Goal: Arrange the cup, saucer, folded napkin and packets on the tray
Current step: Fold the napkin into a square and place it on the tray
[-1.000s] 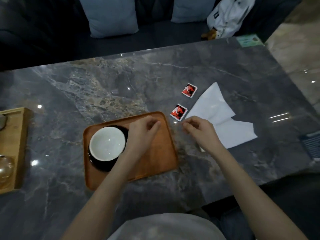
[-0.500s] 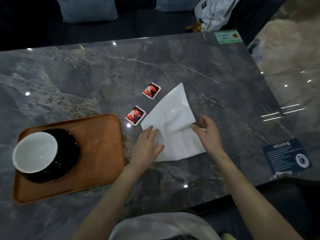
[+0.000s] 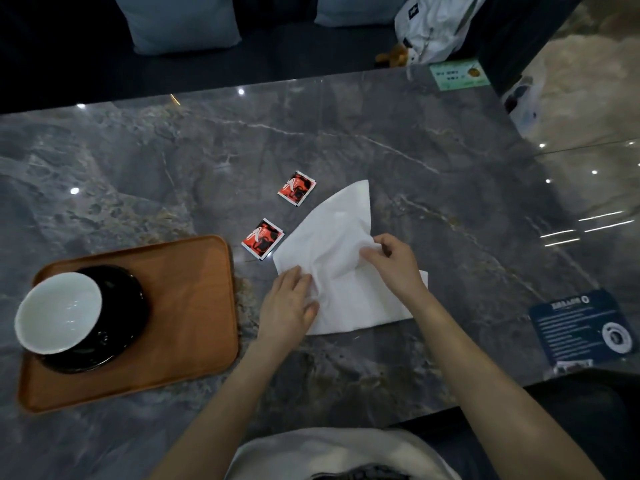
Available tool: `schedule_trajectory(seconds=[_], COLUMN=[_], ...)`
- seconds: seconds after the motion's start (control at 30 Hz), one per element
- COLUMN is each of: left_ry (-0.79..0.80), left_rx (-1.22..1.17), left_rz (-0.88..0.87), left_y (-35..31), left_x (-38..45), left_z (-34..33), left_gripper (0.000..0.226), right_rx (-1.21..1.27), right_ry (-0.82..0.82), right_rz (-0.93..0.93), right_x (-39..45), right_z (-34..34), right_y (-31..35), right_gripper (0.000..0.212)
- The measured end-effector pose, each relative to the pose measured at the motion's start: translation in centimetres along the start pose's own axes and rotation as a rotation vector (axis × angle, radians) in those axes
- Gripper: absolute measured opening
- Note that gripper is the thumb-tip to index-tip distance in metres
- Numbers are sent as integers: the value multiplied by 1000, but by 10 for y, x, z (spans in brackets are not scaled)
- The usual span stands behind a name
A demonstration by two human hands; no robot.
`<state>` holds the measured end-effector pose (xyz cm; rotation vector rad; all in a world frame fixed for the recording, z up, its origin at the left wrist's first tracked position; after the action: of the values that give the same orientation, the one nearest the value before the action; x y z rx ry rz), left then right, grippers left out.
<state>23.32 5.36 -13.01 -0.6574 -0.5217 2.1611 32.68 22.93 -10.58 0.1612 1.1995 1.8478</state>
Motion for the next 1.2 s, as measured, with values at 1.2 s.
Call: schedule_trajectory(seconds=[1.2], left_ry=[-167], left_rx=[-79], left_rz=[-440], left_y=[-28], left_x=[-5], left_z=[99], left_gripper=[12], right_rx=[-642], right_ry=[30], right_rz=[197], right_x=[-18], right_z=[60], right_y=[-67], right_gripper=[26])
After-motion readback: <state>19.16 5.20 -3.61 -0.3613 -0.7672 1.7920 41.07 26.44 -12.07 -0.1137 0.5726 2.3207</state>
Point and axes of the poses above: each hand's wrist, its own x-axis towards the middle knuckle, its own z-axis out of the back of the hand, y = z × x, the point moved 1 cm from there along x, towards the middle knuckle, and after that the axes turned 5 degrees about -x, right-handed, at the moved point
